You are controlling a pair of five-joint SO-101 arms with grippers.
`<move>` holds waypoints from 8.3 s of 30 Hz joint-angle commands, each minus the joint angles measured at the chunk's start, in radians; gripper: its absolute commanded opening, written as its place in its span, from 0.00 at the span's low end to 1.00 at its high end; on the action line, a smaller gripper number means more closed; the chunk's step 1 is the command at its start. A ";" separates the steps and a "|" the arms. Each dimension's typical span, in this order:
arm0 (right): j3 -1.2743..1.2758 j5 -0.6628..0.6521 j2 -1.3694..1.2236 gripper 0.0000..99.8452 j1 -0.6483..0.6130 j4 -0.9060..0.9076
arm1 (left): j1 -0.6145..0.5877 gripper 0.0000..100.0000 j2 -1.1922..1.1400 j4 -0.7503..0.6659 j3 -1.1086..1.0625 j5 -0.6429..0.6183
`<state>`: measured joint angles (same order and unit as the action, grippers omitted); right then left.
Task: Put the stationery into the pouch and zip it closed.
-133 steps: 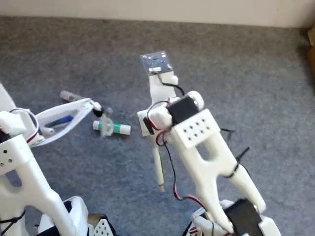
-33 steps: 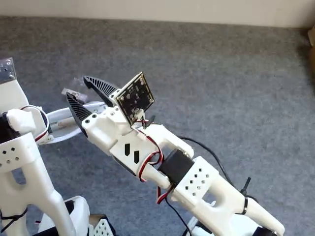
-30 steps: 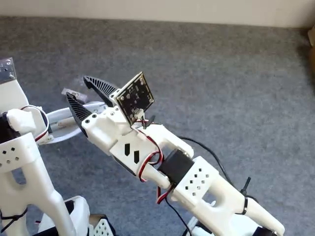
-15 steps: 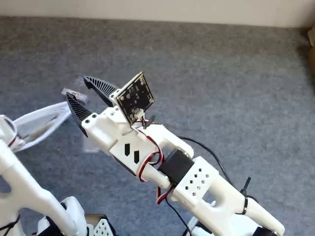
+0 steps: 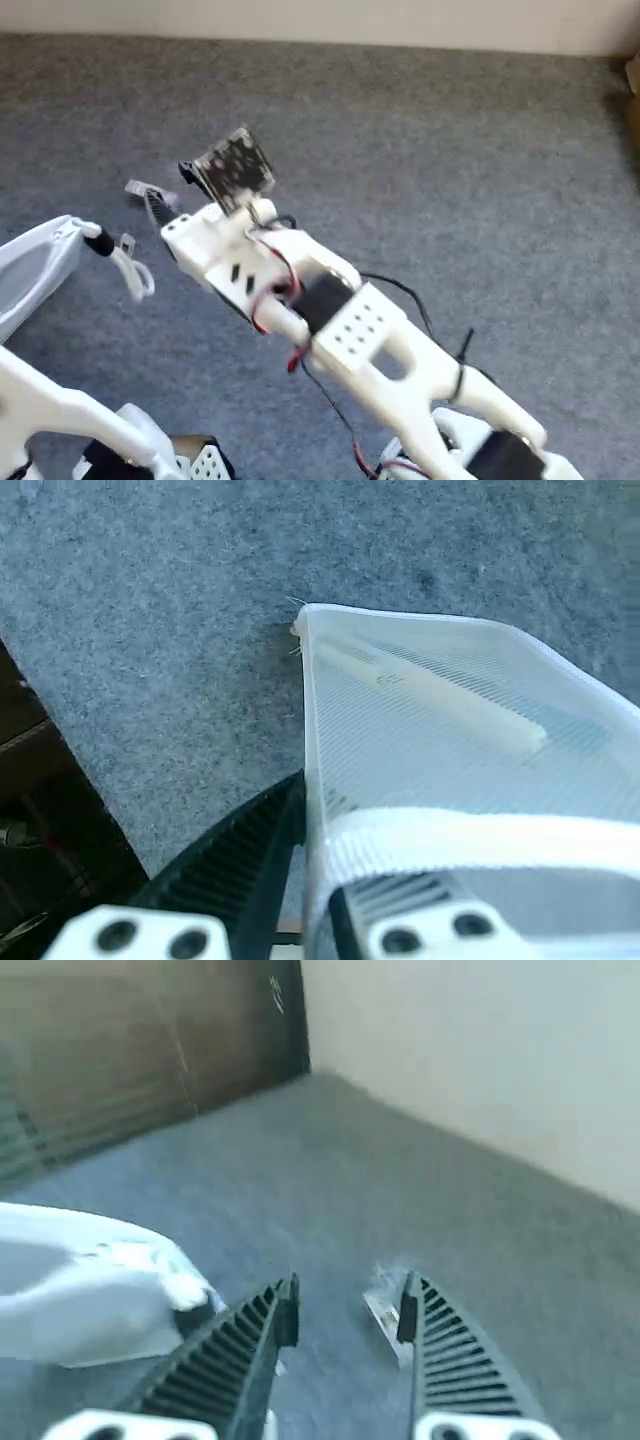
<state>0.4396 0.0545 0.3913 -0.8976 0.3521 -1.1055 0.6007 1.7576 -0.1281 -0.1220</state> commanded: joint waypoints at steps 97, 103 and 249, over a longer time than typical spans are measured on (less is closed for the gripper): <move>-2.068 -0.316 -1.508 0.01 0.051 1.101 | -0.038 0.01 0.005 0.003 0.015 -0.006; -2.066 -0.316 -1.440 0.01 0.051 1.254 | -0.031 0.01 0.005 0.003 0.015 -0.006; -0.090 -0.245 -0.033 0.02 0.206 1.009 | 0.450 0.01 0.005 0.006 -0.091 -0.008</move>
<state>0.3598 -0.1910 0.2148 -0.6920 1.3587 -0.6774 0.6176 1.7607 -0.2171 -0.1220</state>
